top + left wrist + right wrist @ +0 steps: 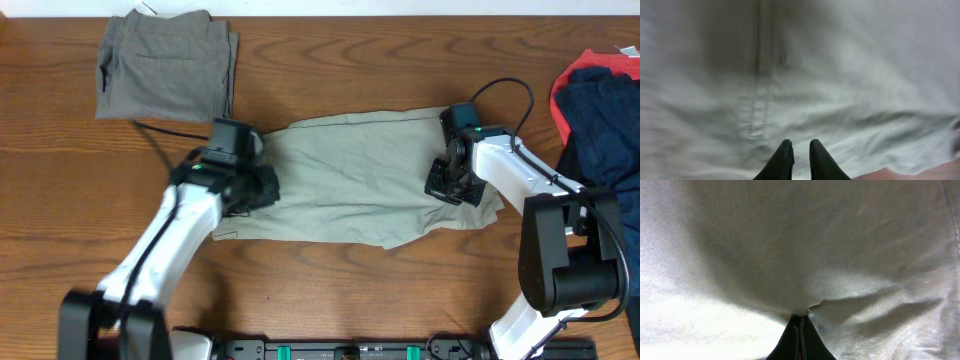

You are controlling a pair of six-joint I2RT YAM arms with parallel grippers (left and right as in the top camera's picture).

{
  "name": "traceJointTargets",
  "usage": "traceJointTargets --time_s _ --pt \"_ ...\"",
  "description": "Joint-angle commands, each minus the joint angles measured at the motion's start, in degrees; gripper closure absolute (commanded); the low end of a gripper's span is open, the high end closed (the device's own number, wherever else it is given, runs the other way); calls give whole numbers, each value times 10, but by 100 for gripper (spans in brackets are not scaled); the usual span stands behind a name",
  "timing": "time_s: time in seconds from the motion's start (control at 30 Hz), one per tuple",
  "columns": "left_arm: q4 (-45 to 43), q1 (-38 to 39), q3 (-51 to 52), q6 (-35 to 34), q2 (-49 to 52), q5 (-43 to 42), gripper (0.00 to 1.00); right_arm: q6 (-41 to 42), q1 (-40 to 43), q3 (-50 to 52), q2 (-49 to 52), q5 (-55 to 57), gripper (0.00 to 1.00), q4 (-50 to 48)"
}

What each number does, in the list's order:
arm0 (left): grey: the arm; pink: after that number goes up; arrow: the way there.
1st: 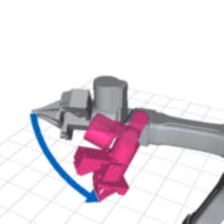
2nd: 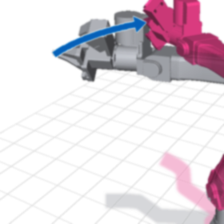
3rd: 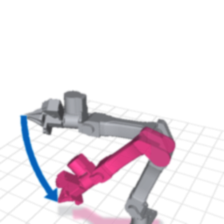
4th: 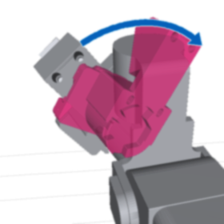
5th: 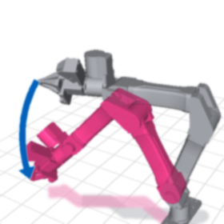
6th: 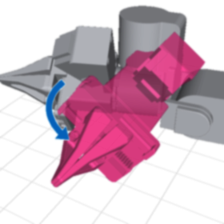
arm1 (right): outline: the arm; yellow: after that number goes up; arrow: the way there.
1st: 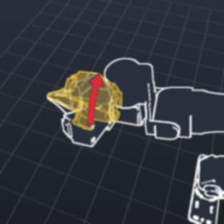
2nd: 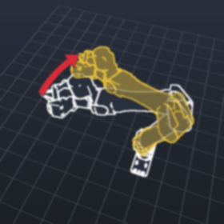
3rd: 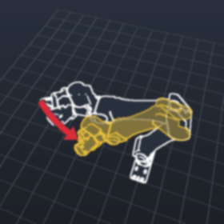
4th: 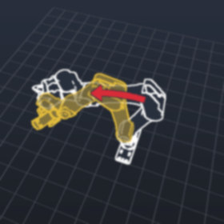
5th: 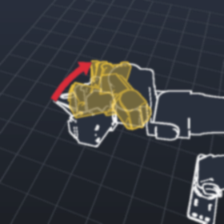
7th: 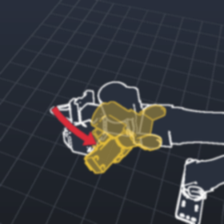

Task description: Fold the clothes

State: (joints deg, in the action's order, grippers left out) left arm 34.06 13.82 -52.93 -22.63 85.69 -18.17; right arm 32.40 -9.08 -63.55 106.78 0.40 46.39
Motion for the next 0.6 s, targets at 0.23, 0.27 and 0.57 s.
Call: traceJointTargets --time_s 0.23,0.27,0.57 --pt "20 1 7 -10 132 21 91 -13 -3 2 10 0 99 1" --pt "32 -1 7 -19 132 49 91 -14 -3 2 10 0 99 1" --pt "120 -42 7 -47 129 176 92 -14 -3 2 10 2 99 0"
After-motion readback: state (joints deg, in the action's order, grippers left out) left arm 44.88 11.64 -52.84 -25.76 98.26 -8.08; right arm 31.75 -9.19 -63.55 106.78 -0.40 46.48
